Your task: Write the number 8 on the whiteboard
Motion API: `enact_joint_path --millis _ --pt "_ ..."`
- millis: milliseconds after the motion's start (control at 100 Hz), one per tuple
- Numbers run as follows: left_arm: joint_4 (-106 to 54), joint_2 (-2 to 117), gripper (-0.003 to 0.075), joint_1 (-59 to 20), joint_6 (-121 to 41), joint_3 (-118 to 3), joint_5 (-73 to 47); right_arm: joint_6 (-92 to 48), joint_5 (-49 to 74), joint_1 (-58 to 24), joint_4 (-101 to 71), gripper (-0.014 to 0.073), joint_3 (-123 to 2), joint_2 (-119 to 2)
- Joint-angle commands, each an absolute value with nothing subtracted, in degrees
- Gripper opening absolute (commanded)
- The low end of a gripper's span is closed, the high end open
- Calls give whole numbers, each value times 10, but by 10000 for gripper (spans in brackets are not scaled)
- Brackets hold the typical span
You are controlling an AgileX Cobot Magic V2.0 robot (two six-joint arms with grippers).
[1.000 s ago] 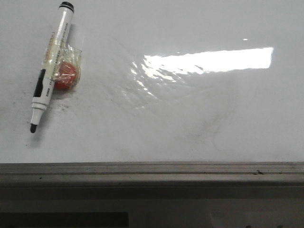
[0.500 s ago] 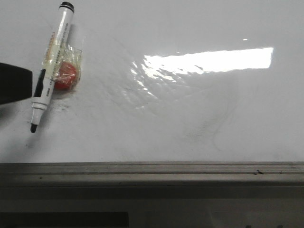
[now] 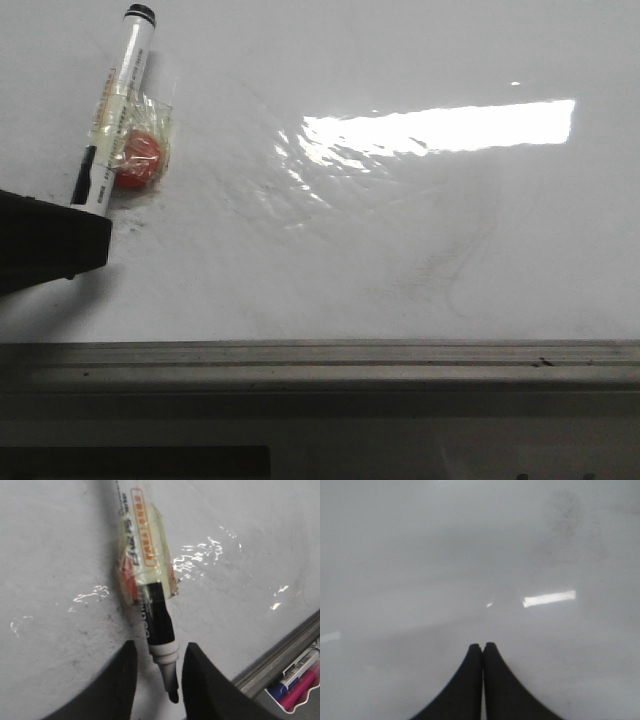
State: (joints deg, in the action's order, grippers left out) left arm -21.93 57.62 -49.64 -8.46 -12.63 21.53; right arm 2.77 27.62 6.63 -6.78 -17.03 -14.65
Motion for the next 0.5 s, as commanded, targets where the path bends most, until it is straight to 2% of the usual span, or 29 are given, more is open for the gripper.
enact_joint_path --millis 0,120,340,490 --pt "-220 578 81 -500 -79 -143 254 24 233 42 -68 -63 -185 -157" --pt "-220 578 -20 -500 -79 -143 254 24 250 -26 -62 -63 -185 -157" --pt "-218 576 -20 -500 -79 -146 264 21 258 -120 -50 -63 -190 -158" --pt "-150 562 -20 -500 -79 -165 263 -69 287 -163 -50 -63 -210 -176"
